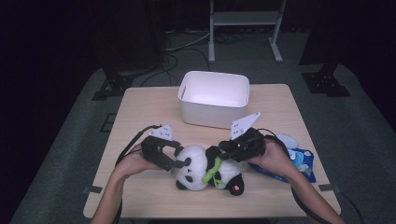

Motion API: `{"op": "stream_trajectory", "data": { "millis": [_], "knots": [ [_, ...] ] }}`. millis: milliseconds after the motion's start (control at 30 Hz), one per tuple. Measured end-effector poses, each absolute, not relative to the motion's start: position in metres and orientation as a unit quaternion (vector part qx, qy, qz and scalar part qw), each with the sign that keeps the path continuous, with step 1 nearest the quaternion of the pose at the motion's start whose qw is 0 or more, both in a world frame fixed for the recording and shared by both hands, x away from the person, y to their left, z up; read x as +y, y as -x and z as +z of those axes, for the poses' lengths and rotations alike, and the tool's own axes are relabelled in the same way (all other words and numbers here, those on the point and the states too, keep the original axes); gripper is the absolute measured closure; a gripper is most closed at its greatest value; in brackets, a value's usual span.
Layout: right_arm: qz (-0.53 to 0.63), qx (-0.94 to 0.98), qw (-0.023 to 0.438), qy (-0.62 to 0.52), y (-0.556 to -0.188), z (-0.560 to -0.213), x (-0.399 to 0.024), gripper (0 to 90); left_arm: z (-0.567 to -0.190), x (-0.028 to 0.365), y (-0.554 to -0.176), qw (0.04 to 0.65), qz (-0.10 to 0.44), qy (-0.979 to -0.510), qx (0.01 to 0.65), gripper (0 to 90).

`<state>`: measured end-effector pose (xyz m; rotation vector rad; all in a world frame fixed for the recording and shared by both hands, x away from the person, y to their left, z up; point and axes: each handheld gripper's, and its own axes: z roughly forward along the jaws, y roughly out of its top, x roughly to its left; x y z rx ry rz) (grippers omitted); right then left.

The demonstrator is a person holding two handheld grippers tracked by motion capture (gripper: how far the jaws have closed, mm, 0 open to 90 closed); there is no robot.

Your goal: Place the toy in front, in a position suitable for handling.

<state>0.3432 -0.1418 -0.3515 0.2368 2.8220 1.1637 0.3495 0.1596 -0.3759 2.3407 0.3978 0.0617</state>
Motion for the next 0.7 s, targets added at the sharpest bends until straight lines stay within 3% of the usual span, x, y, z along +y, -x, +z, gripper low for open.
{"op": "stream_trajectory", "data": {
  "millis": [67,267,700],
  "knots": [
    [0.373,0.923,0.047,-0.082,-0.344,-0.359,-0.139,57.8,-0.382,0.157,-0.350,0.370,0.012,-0.917,0.152,19.6],
    [0.371,0.922,0.047,-0.098,-0.355,-0.365,-0.138,62.4,-0.391,0.153,-0.355,0.374,-0.003,-0.913,0.164,19.1],
    [0.376,0.920,0.012,-0.110,-0.362,-0.374,-0.139,67.4,-0.394,0.152,-0.352,0.379,-0.001,-0.911,0.165,19.1]
  ]
}}
